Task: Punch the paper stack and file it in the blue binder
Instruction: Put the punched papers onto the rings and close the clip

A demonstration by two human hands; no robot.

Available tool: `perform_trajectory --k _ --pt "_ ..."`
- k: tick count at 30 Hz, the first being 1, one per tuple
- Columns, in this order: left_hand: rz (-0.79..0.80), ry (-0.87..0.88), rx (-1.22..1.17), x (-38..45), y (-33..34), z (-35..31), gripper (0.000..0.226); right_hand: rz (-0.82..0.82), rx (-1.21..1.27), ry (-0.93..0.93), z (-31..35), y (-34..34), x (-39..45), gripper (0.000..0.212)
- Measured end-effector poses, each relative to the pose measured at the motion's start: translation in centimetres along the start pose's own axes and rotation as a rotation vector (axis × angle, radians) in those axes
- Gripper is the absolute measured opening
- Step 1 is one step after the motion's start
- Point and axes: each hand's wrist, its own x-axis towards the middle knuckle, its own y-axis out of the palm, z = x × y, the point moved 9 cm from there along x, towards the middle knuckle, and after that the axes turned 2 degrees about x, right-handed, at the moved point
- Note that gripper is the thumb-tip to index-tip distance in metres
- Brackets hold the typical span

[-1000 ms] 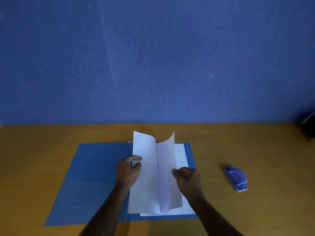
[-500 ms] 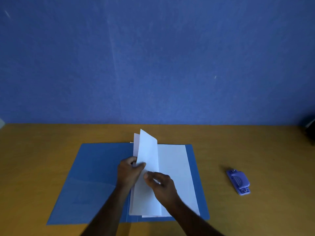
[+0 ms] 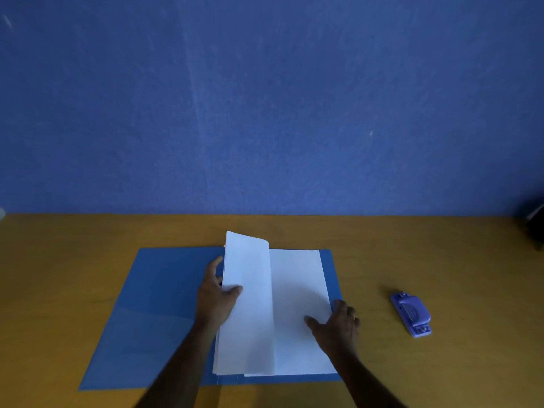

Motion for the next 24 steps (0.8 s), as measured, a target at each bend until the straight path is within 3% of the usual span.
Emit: perform_trajectory --k 4,10,15,17,20,24 --pt "-0.008 -0.001 0.003 -0.1 0.1 0.1 0.080 0.013 0.024 0.045 -0.1 0.1 0.3 0.099" --pt "-0.023 0.024 0.040 -0.2 0.3 0.3 0.065 0.040 0.210 0.155 -0.8 0.5 1.2 0.094" --pt "-0.004 0.059 0.078 -0.1 0.8 0.3 0.040 0.108 0.349 0.212 -0.9 0.4 1.0 0.042" --pt "0.007 0.089 0.123 -0.2 1.0 -0.1 0.025 0.126 0.397 0.221 -0.8 0.1 1.0 0.031" --pt "0.022 0.092 0.148 -0.3 1.2 -0.3 0.018 0.147 0.514 0.243 -0.5 -0.1 1.1 0.033" --pt "0.030 0.098 0.155 -0.3 1.3 -0.5 0.017 0.254 0.718 0.250 0.3 0.7 0.6 0.060"
